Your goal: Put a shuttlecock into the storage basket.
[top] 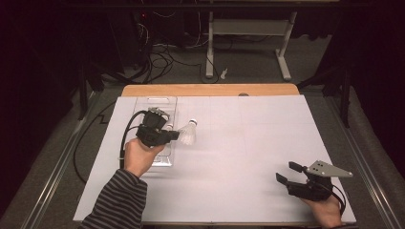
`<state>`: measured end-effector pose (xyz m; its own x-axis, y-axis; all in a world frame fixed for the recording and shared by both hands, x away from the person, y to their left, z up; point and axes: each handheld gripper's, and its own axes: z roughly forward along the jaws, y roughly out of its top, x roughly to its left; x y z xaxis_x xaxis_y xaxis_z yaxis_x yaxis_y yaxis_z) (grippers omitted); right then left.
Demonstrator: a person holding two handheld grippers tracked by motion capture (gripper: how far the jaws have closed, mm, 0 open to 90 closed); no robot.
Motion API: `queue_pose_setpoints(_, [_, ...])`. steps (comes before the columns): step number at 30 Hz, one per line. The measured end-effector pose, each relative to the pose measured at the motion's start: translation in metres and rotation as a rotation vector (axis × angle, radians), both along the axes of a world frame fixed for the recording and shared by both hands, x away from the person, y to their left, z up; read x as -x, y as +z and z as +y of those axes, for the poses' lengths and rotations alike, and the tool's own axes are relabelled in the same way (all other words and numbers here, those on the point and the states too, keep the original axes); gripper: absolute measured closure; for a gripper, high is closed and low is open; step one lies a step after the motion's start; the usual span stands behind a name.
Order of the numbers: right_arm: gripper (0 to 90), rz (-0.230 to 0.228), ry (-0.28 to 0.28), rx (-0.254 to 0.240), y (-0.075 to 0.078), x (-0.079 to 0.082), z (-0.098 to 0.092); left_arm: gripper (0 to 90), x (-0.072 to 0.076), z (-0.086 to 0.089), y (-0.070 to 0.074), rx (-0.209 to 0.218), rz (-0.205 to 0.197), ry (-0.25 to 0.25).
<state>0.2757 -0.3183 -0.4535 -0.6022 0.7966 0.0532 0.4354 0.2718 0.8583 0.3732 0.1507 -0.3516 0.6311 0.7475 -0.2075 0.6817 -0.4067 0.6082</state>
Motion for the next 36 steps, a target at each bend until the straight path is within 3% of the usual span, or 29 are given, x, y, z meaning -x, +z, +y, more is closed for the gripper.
queue_pose_setpoints(36, [31.5,-0.001,-0.001,0.003,0.000,0.000,0.000,90.0,0.007,0.035,0.001,0.015,-0.008,0.079])
